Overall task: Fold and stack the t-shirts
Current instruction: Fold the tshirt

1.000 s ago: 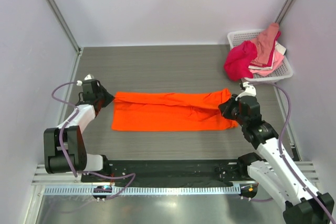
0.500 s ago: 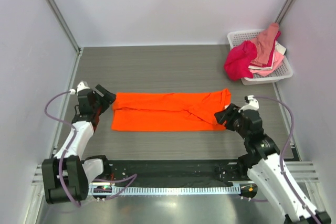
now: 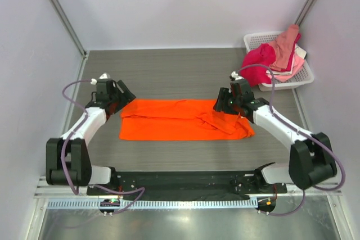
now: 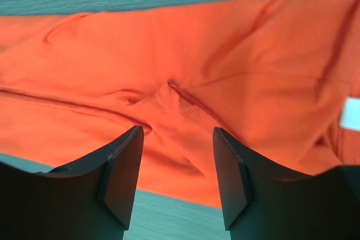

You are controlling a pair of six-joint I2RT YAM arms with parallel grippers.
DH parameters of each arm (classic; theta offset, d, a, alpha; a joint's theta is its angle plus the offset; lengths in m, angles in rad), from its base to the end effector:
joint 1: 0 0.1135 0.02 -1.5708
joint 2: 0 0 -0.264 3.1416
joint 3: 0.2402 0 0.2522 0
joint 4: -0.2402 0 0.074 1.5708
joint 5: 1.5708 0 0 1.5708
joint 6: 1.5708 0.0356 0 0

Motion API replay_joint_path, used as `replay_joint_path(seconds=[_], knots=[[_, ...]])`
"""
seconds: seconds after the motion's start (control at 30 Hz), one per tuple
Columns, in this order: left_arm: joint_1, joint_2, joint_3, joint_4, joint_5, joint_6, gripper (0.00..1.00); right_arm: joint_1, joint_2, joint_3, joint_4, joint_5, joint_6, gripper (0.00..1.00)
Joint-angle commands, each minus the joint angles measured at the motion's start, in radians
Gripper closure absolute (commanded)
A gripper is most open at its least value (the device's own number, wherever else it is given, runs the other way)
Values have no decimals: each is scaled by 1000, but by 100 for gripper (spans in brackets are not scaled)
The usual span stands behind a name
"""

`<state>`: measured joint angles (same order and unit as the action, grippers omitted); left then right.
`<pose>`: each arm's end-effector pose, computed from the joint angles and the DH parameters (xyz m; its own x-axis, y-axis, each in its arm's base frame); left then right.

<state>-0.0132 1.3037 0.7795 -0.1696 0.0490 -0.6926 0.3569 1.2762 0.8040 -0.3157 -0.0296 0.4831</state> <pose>0.2766 -0.0054 0.2274 -0.5245 -0.6309 -0.5717 -0.3692 0.7736 -0.5150 0.2489 0.0939 0.2305 -0.7595 0.2124 -0.6149 -0.0180 0.9380 0.3462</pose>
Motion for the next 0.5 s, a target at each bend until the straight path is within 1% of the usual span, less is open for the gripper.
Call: replay_joint_path(seconds=[0.0,0.03,0.07,0.13,0.17,0.3,0.4,0.43,0.47], knots=[[-42,106,64,-44,0,33,26,5,110,99,27,-36,-69,43],[-42,135,69,-41,-3,28,26,4,135,112,29,-42,-74,43],[-42,197,85,-41,-12,24,27,5,156,133,27,-47,-78,43],[-39,256,101,-44,-23,4,26,5,219,149,29,-84,-92,43],[-37,314,116,-44,-21,-1,27,5,242,161,27,-96,-97,43],[-11,414,142,-47,6,-50,26,7,333,181,29,-174,-116,42],[9,442,153,-85,-40,-82,26,8,363,184,43,-242,-126,42],[43,451,158,-125,-76,-111,26,8,376,181,49,-269,-126,43],[51,451,161,-134,-101,-113,26,14,382,175,61,-311,-126,45]])
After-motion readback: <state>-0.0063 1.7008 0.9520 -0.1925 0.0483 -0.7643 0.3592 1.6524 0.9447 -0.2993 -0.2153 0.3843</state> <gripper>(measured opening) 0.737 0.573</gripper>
